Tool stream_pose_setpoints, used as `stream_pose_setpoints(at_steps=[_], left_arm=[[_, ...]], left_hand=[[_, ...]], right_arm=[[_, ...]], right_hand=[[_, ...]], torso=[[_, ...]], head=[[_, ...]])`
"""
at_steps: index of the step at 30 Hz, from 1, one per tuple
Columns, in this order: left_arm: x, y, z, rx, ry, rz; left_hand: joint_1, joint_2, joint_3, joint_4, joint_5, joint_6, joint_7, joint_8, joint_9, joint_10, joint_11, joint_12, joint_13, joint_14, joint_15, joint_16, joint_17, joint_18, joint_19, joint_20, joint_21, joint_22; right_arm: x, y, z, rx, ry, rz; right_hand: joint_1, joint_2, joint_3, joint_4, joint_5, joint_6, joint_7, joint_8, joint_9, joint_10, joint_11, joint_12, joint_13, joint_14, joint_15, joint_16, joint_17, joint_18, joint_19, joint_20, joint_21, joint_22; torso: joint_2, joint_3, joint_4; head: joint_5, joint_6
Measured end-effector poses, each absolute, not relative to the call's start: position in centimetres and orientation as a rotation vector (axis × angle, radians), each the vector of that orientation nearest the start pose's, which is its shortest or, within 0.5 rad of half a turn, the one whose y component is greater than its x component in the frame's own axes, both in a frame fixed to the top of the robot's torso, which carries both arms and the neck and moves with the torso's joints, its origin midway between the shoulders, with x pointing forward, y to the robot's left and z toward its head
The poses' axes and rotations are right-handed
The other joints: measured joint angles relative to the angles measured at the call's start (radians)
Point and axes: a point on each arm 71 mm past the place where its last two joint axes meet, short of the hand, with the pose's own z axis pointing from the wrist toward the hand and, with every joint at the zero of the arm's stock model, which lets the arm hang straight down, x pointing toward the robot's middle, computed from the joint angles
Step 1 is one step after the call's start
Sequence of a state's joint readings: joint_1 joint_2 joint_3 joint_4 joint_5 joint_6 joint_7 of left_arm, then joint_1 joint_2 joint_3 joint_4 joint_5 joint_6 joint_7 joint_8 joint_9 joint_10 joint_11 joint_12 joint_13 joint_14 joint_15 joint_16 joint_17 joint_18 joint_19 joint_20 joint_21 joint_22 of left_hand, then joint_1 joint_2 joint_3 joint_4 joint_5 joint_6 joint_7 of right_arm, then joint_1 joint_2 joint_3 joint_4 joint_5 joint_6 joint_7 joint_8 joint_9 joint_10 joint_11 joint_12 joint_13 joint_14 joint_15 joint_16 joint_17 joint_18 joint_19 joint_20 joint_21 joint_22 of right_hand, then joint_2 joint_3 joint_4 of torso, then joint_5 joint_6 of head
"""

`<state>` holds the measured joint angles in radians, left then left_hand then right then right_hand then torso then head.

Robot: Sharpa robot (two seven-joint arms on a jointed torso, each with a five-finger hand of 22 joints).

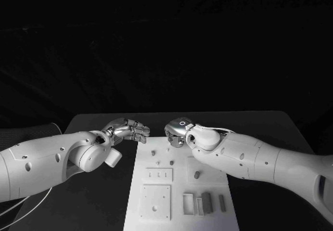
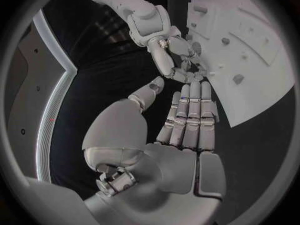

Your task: Assemble the parts on the task board

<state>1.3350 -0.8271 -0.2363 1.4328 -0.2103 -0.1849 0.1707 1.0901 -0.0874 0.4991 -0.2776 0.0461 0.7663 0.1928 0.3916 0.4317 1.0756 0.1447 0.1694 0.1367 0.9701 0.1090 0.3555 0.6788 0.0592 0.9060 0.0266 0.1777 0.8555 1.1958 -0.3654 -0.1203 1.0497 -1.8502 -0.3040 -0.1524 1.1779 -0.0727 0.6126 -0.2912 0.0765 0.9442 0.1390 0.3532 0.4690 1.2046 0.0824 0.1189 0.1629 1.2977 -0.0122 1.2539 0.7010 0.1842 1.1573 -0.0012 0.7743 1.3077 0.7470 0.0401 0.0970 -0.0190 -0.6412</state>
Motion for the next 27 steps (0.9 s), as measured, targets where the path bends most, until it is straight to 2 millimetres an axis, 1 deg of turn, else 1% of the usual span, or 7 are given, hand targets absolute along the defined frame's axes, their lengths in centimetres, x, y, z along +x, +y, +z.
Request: stream_pose_setpoints(at_steps=[2, 6, 10, 12, 13, 19, 27], left_arm=[[50.04, 22.45, -19.84, -0.894, 1.802, -1.290], [50.08, 22.41, -19.71, -0.892, 1.800, -1.292], [50.11, 22.37, -19.61, -0.890, 1.799, -1.292], [50.15, 22.33, -19.52, -0.888, 1.798, -1.293], [50.18, 22.31, -19.44, -0.887, 1.797, -1.294], [50.26, 22.19, -19.17, -0.881, 1.794, -1.298], [50.26, 22.10, -19.05, -0.878, 1.794, -1.301]], left_hand=[[0.000, 0.000, 0.000, 0.000, 0.000, 0.000, 0.000, -0.001, 0.000, 0.000, 0.000, 0.000, 0.000, 0.000, 0.000, 0.000, 0.001, 0.000, 0.000, 0.000, 0.000, 0.000], [0.000, 0.000, 0.000, 0.000, 0.000, 0.000, 0.000, -0.001, 0.000, 0.000, 0.000, 0.000, 0.000, 0.000, 0.000, 0.000, 0.001, 0.000, 0.000, 0.000, 0.000, 0.000], [0.000, 0.000, 0.000, 0.000, 0.000, 0.000, 0.000, -0.001, 0.000, 0.000, 0.000, 0.000, 0.000, 0.000, 0.000, 0.000, 0.001, 0.000, 0.000, 0.000, 0.000, 0.000], [0.000, 0.000, 0.000, 0.000, 0.000, 0.000, 0.000, -0.001, 0.000, 0.000, 0.000, 0.000, 0.000, 0.000, 0.000, 0.000, 0.001, -0.001, 0.002, -0.002, 0.000, 0.000], [0.000, 0.000, 0.000, 0.000, 0.000, 0.000, 0.000, -0.001, 0.000, 0.000, 0.000, 0.000, 0.000, 0.000, 0.000, 0.000, 0.001, -0.005, 0.004, -0.004, 0.000, 0.000], [0.000, 0.000, 0.000, 0.000, 0.000, 0.000, 0.000, -0.001, 0.000, 0.000, 0.000, 0.000, 0.000, 0.000, 0.000, 0.000, 0.002, -0.005, 0.004, -0.004, 0.000, 0.000], [0.000, 0.000, 0.000, 0.000, 0.000, 0.000, 0.000, -0.001, 0.000, 0.000, 0.000, 0.000, 0.000, 0.000, 0.000, 0.000, 0.002, -0.005, 0.004, -0.004, 0.000, 0.000]], right_arm=[[53.81, -7.71, -23.04, -0.576, 1.555, 0.396], [53.95, -7.78, -23.06, -0.575, 1.554, 0.390], [54.00, -7.67, -23.10, -0.576, 1.554, 0.388], [54.04, -7.67, -23.15, -0.577, 1.555, 0.386], [54.06, -7.68, -23.20, -0.579, 1.555, 0.384], [54.00, -7.56, -23.34, -0.585, 1.556, 0.384], [54.02, -7.53, -23.44, -0.589, 1.558, 0.381]], right_hand=[[0.000, 0.000, 0.000, 0.000, 0.000, 0.000, 0.000, 0.000, 0.000, 0.000, 0.000, 0.000, 0.000, 0.000, 0.000, 0.000, 0.000, 0.000, 0.000, 0.000, 0.000, 0.000], [0.000, 0.000, 0.000, 0.000, 0.000, 0.000, 0.000, 0.000, 0.000, 0.000, 0.000, 0.000, 0.001, -0.001, -0.001, 0.000, 0.000, 0.000, -0.001, 0.001, 0.000, 0.000], [0.000, 0.000, 0.000, 0.000, 0.000, 0.000, 0.000, 0.000, 0.000, 0.000, 0.000, 0.000, 0.001, -0.002, -0.002, 0.000, -0.001, 0.000, -0.002, 0.002, 0.000, 0.000], [0.000, 0.000, 0.000, 0.000, 0.000, 0.000, 0.000, 0.000, 0.000, 0.000, 0.000, 0.000, 0.001, -0.002, -0.002, 0.000, -0.001, 0.000, -0.002, 0.002, 0.000, 0.000], [0.000, 0.000, 0.000, 0.000, 0.000, 0.000, 0.000, 0.000, 0.000, 0.000, 0.000, 0.000, 0.001, -0.002, -0.002, 0.000, -0.001, 0.000, -0.002, 0.002, 0.000, 0.000], [0.000, 0.000, 0.000, 0.000, 0.000, 0.000, 0.000, 0.000, -0.001, 0.000, 0.000, 0.000, 0.001, -0.002, -0.002, 0.000, -0.001, 0.000, -0.002, 0.002, 0.000, 0.000], [-0.004, -0.004, 0.000, 0.000, 0.000, 0.000, 0.000, 0.000, -0.001, 0.000, 0.000, -0.004, 0.001, -0.002, -0.002, 0.000, -0.002, 0.000, -0.001, 0.001, 0.000, 0.000]], torso=[[0.001, 0.0002, 0.0002], [0.003, 0.0001, 0.0018], [0.004, 0.0000, 0.0020], [0.004, 0.0001, 0.0020], [0.005, 0.0000, 0.0020], [0.006, 0.0007, 0.0004], [0.006, 0.0009, 0.0010]], head=[[0.001, 0.000], [-0.005, 0.003], [-0.004, 0.004], [-0.001, 0.002], [-0.001, 0.002], [0.003, -0.002], [0.007, -0.007]])
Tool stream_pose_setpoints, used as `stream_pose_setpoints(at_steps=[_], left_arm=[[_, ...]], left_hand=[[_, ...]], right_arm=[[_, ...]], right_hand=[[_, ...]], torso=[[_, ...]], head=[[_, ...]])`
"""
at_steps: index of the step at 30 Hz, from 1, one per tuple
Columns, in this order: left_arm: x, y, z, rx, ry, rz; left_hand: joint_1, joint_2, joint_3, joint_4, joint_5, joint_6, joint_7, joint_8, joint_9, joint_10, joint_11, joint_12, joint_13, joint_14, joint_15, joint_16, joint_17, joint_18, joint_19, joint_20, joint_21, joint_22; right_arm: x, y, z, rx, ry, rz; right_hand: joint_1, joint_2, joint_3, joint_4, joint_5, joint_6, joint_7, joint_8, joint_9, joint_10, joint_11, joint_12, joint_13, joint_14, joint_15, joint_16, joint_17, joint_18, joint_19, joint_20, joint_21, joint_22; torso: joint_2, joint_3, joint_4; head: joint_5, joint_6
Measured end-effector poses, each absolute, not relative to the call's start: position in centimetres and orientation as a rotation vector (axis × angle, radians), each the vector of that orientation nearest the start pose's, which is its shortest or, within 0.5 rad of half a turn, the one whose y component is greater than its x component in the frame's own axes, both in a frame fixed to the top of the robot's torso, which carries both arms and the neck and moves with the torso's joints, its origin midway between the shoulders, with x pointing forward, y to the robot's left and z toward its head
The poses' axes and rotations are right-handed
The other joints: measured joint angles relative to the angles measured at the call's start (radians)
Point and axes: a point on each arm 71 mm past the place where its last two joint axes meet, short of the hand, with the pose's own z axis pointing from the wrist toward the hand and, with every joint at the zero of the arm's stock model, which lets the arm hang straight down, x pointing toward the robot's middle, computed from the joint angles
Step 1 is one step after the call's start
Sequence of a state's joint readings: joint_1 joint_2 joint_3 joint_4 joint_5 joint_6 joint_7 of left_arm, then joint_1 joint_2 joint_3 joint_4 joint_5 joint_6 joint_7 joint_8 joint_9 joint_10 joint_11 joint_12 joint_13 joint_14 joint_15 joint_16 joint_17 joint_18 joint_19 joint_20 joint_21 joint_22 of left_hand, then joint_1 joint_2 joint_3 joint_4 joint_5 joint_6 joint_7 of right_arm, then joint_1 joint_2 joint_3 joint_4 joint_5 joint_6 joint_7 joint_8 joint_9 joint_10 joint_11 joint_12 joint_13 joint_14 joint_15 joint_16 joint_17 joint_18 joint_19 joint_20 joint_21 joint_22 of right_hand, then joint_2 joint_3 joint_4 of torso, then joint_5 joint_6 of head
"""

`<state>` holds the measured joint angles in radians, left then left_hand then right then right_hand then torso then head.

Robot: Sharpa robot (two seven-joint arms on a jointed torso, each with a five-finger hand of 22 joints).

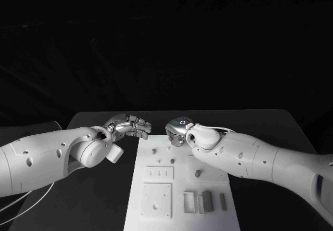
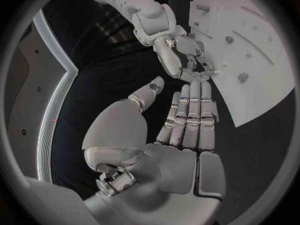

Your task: Assemble the parts on the task board

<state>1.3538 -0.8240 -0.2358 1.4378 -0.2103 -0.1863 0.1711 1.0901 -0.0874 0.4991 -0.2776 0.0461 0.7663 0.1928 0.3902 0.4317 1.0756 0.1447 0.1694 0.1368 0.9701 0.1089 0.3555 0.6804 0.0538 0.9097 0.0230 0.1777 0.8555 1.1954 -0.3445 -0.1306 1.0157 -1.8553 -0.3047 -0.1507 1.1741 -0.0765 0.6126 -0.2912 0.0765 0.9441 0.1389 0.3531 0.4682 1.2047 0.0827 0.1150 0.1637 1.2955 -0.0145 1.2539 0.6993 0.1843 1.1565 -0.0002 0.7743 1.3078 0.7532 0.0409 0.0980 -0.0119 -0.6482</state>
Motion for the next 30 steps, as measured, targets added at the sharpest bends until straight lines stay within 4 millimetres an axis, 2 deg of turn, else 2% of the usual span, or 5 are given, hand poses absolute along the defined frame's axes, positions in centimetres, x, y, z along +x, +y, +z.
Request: stream_pose_setpoints(at_steps=[18, 30], left_arm=[[50.43, 21.79, -18.93, -0.872, 1.793, -1.304], [50.50, 21.73, -18.95, -0.871, 1.794, -1.303]], left_hand=[[0.000, 0.000, 0.000, 0.000, 0.000, 0.000, 0.000, 0.000, 0.000, 0.000, 0.000, -0.004, -0.001, 0.000, 0.000, -0.004, 0.002, 0.000, 0.000, 0.000, 0.000, 0.000], [0.000, 0.000, 0.000, 0.000, 0.000, 0.000, 0.000, 0.000, 0.000, 0.000, 0.000, -0.004, -0.001, 0.000, 0.000, -0.004, 0.002, 0.000, 0.000, 0.000, 0.000, 0.000]], right_arm=[[53.84, -7.15, -23.95, -0.606, 1.569, 0.381], [53.82, -6.97, -24.01, -0.607, 1.569, 0.380]], right_hand=[[0.000, 0.000, 0.000, 0.000, 0.000, 0.000, 0.000, -0.005, -0.001, 0.002, 0.002, 0.000, 0.001, 0.003, 0.001, 0.000, -0.001, 0.000, 0.003, 0.000, 0.000, 0.000], [-0.009, -0.009, 0.000, 0.000, 0.000, 0.000, 0.000, -0.005, -0.002, 0.003, 0.003, -0.004, 0.001, 0.003, 0.000, 0.000, -0.003, 0.000, 0.003, 0.001, 0.000, 0.000]], torso=[[0.000, -0.0010, -0.0016], [0.002, -0.0012, -0.0023]], head=[[0.003, -0.003], [0.001, -0.005]])
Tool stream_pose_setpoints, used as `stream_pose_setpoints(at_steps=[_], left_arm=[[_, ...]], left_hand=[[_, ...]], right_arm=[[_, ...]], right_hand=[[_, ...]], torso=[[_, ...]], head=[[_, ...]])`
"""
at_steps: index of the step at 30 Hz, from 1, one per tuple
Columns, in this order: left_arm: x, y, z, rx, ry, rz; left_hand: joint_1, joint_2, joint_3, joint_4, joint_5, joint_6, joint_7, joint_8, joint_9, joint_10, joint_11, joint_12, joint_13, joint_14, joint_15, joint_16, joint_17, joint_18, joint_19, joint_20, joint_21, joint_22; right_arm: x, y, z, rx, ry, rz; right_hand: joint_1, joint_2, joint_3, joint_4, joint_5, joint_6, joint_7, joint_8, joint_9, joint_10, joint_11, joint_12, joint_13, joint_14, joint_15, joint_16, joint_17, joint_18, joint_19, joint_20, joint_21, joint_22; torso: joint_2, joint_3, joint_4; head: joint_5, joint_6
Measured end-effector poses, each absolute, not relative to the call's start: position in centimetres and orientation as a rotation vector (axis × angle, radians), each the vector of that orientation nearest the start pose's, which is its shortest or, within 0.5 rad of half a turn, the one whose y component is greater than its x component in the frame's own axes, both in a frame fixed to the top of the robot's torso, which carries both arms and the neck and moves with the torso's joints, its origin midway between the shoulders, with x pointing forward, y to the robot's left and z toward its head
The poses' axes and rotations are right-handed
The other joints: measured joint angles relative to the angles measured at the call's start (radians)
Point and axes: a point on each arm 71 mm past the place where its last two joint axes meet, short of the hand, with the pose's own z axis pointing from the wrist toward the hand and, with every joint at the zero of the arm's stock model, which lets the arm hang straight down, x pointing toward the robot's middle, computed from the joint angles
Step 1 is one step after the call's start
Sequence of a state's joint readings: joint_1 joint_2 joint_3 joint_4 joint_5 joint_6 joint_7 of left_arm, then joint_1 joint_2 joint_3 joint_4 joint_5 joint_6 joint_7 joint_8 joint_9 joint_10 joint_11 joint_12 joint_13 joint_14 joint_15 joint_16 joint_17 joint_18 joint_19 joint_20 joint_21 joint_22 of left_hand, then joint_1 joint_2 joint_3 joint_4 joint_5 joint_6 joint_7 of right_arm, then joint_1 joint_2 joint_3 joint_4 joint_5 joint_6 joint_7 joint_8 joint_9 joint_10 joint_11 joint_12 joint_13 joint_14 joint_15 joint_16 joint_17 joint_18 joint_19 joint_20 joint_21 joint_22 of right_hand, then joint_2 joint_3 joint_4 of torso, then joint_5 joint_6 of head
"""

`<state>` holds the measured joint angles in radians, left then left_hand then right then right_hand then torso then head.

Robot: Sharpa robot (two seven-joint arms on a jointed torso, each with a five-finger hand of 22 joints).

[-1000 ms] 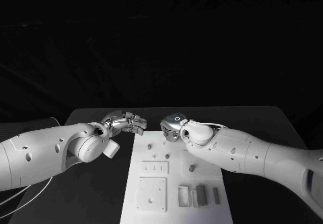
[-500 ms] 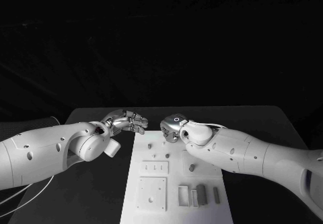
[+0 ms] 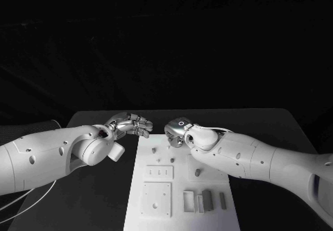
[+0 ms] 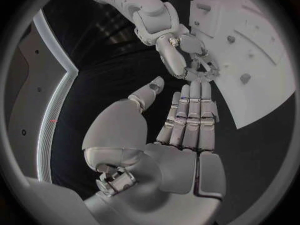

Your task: Assemble the parts on the task board

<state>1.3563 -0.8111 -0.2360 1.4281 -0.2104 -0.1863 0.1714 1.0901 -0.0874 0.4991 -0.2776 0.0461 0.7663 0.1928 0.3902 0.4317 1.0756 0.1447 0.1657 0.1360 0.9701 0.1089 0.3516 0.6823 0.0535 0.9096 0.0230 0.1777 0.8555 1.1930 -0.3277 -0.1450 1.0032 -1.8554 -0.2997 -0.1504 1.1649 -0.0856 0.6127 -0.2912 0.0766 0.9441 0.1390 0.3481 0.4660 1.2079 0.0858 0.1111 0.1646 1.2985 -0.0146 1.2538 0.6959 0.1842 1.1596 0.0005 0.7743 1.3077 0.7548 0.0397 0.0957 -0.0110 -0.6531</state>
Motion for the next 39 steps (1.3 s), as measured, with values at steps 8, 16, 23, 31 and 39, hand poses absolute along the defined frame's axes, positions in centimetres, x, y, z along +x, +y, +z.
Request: stream_pose_setpoints(at_steps=[8, 16, 23, 31, 39], left_arm=[[50.47, 21.79, -18.95, -0.872, 1.793, -1.303], [50.46, 21.78, -18.94, -0.872, 1.794, -1.303], [50.46, 21.78, -18.94, -0.872, 1.793, -1.303], [50.46, 21.81, -18.94, -0.873, 1.793, -1.303], [50.46, 21.78, -18.94, -0.872, 1.794, -1.303]], left_hand=[[0.000, 0.000, 0.000, 0.000, 0.000, 0.000, 0.000, 0.000, 0.000, 0.000, 0.000, 0.000, 0.000, 0.000, 0.000, 0.000, 0.001, 0.000, 0.000, 0.000, 0.000, 0.000], [0.000, 0.000, 0.000, 0.000, 0.000, 0.000, 0.000, -0.004, 0.000, 0.000, 0.000, -0.004, 0.000, 0.000, 0.000, 0.000, 0.001, 0.000, 0.000, 0.000, -0.004, 0.000], [0.000, 0.000, 0.000, 0.000, 0.000, 0.000, 0.000, -0.004, 0.000, 0.000, 0.000, -0.004, 0.000, 0.000, 0.000, 0.000, 0.002, 0.000, 0.000, 0.000, -0.004, 0.000], [0.000, 0.000, 0.000, 0.000, 0.000, 0.000, 0.000, -0.004, 0.000, 0.000, 0.000, -0.004, 0.000, 0.000, 0.000, 0.000, 0.002, 0.000, 0.000, 0.000, -0.004, 0.000], [0.000, 0.000, 0.000, 0.000, 0.000, 0.000, 0.000, -0.004, 0.000, 0.000, 0.000, -0.004, 0.000, 0.000, 0.000, 0.000, 0.003, 0.000, 0.000, 0.000, -0.004, 0.000]], right_arm=[[53.86, -6.91, -24.10, -0.605, 1.569, 0.376], [53.87, -6.90, -24.20, -0.605, 1.571, 0.373], [53.92, -7.00, -24.25, -0.603, 1.572, 0.369], [53.97, -7.14, -24.21, -0.592, 1.566, 0.366], [53.90, -7.03, -24.18, -0.586, 1.567, 0.373]], right_hand=[[-0.004, -0.015, 0.000, 0.000, 0.000, -0.004, 0.004, -0.006, -0.002, -0.002, 0.002, -0.007, 0.000, -0.003, -0.002, 0.000, -0.003, 0.000, 0.000, 0.000, 0.000, 0.000], [-0.001, -0.020, 0.000, 0.000, 0.000, -0.009, 0.009, -0.009, -0.004, -0.004, 0.004, -0.007, 0.001, -0.007, 0.000, 0.000, -0.004, 0.000, 0.000, 0.001, 0.000, 0.000], [-0.001, -0.020, 0.000, 0.000, 0.000, -0.009, 0.009, -0.009, -0.004, -0.004, 0.004, -0.007, 0.001, -0.007, 0.000, 0.000, -0.004, 0.000, -0.004, 0.000, 0.000, 0.000], [-0.001, -0.020, 0.000, 0.000, 0.000, -0.009, 0.009, -0.009, -0.004, -0.004, 0.004, -0.011, 0.002, -0.007, 0.000, 0.000, -0.005, 0.000, -0.004, 0.000, 0.000, 0.000], [-0.015, -0.033, 0.000, 0.000, 0.000, -0.018, 0.018, -0.019, -0.009, -0.014, 0.014, -0.022, 0.002, -0.012, 0.005, 0.000, -0.008, 0.000, -0.006, 0.002, 0.000, 0.000]], torso=[[0.000, -0.0006, 0.0013], [0.000, -0.0007, 0.0012], [0.000, -0.0007, 0.0007], [0.000, 0.0000, 0.0002], [0.000, 0.0000, 0.0001]], head=[[-0.001, -0.001], [0.001, -0.001], [0.002, -0.001], [0.004, 0.000], [0.005, 0.000]])
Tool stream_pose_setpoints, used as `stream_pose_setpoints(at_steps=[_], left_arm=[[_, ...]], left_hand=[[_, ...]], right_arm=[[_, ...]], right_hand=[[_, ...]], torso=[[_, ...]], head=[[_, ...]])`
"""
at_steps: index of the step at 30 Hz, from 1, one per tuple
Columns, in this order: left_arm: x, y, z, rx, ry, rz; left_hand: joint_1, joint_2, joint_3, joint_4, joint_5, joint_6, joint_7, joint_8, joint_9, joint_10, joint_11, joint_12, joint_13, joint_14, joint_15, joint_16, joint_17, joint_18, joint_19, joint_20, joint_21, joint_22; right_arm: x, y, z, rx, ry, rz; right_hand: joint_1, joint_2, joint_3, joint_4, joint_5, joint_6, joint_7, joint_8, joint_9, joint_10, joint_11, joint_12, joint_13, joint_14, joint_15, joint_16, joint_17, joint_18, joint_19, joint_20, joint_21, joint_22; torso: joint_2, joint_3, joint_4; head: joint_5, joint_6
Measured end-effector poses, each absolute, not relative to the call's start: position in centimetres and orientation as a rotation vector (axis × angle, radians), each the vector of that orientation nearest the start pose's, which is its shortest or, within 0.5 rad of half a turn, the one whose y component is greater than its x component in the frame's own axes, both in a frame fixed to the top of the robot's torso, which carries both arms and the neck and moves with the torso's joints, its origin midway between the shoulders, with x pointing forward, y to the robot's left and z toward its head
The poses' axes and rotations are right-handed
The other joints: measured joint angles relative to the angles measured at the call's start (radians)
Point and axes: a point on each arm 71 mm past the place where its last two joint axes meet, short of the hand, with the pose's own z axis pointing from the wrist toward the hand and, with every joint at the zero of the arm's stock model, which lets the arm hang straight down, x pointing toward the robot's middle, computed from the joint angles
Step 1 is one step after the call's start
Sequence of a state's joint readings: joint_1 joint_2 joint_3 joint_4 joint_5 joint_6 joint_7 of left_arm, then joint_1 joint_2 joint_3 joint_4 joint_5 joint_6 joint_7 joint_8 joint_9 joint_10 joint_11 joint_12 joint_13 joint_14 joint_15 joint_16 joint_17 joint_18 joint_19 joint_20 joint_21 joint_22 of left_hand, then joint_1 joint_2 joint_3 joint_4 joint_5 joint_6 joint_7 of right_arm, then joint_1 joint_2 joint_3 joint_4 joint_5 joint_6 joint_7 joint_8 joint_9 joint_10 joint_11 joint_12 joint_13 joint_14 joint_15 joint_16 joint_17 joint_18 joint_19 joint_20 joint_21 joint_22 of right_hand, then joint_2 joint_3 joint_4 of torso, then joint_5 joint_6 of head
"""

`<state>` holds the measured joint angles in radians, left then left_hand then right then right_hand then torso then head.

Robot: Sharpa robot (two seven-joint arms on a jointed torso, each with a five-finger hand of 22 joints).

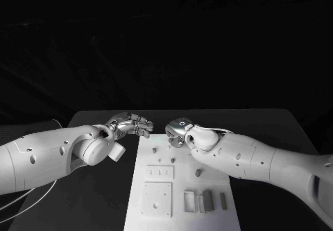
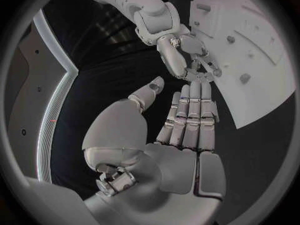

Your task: Assemble the parts on the task board

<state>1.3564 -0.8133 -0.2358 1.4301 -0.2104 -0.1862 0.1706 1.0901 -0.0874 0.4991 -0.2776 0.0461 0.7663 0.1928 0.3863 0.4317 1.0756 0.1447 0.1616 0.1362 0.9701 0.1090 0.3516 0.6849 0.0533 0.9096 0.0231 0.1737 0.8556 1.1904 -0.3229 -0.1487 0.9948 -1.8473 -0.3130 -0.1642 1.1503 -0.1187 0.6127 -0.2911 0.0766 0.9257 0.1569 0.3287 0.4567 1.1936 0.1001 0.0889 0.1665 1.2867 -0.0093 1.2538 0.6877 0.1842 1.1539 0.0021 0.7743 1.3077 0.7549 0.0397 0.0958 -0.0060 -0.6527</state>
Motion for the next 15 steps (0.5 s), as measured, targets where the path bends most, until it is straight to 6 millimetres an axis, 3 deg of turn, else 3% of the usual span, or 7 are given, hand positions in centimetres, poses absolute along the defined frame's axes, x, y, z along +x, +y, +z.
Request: stream_pose_setpoints(at_steps=[6, 10, 12, 15], left_arm=[[50.5, 21.9, -18.9, -0.873, 1.793, -1.301], [50.5, 22.2, -18.9, -0.877, 1.789, -1.295], [50.6, 22.6, -18.9, -0.882, 1.784, -1.288], [50.7, 23.1, -18.9, -0.886, 1.777, -1.281]], left_hand=[[0.000, 0.000, 0.000, 0.000, 0.000, 0.000, 0.000, 0.000, 0.000, 0.000, 0.000, 0.000, 0.000, 0.000, 0.000, -0.004, 0.000, 0.000, 0.000, 0.000, 0.000, 0.000], [-0.004, -0.004, 0.000, 0.000, 0.000, 0.000, 0.000, 0.000, 0.000, 0.000, 0.000, 0.000, 0.000, 0.000, 0.000, -0.004, 0.001, 0.000, 0.000, 0.000, 0.000, 0.000], [-0.004, -0.004, 0.000, 0.000, 0.000, 0.000, 0.000, 0.000, 0.000, 0.000, 0.000, -0.004, 0.000, 0.000, 0.000, -0.004, 0.001, -0.001, -0.004, -0.004, 0.000, 0.000], [-0.004, -0.004, -0.003, -0.003, 0.000, 0.000, 0.000, 0.000, 0.000, 0.000, 0.000, -0.004, -0.001, 0.000, 0.000, -0.004, 0.002, -0.002, -0.004, -0.004, 0.000, -0.001]], right_arm=[[53.8, -7.5, -24.2, -0.577, 1.569, 0.376], [53.4, -8.8, -23.8, -0.564, 1.568, 0.384], [53.2, -9.6, -22.9, -0.547, 1.558, 0.400], [53.1, -10.6, -20.9, -0.522, 1.531, 0.418]], right_hand=[[0.001, -0.009, 0.000, 0.000, 0.000, -0.009, 0.006, -0.007, -0.003, -0.005, 0.005, -0.006, 0.000, -0.003, 0.003, 0.000, -0.003, 0.000, 0.000, 0.000, 0.000, 0.000], [-0.001, -0.011, 0.000, 0.000, 0.000, -0.024, 0.008, -0.016, -0.007, -0.005, 0.005, -0.006, 0.000, -0.004, 0.004, 0.000, -0.005, 0.000, 0.000, 0.000, 0.000, 0.000], [-0.003, -0.014, 0.000, 0.000, 0.000, -0.047, 0.015, -0.027, -0.013, -0.005, 0.005, -0.006, 0.000, -0.004, 0.005, 0.004, -0.006, 0.000, 0.000, 0.000, 0.000, 0.000], [-0.014, -0.027, -0.002, 0.002, 0.000, -0.064, 0.006, -0.036, -0.020, -0.006, 0.005, -0.006, 0.000, -0.004, 0.005, 0.004, -0.008, 0.000, 0.000, 0.001, 0.000, 0.000]], torso=[[0.000, -0.0005, -0.0005], [0.000, -0.0004, -0.0026], [-0.001, -0.0004, -0.0039], [-0.002, 0.0000, -0.0067]], head=[[0.001, 0.000], [0.001, 0.008], [0.001, 0.011], [0.001, 0.017]])
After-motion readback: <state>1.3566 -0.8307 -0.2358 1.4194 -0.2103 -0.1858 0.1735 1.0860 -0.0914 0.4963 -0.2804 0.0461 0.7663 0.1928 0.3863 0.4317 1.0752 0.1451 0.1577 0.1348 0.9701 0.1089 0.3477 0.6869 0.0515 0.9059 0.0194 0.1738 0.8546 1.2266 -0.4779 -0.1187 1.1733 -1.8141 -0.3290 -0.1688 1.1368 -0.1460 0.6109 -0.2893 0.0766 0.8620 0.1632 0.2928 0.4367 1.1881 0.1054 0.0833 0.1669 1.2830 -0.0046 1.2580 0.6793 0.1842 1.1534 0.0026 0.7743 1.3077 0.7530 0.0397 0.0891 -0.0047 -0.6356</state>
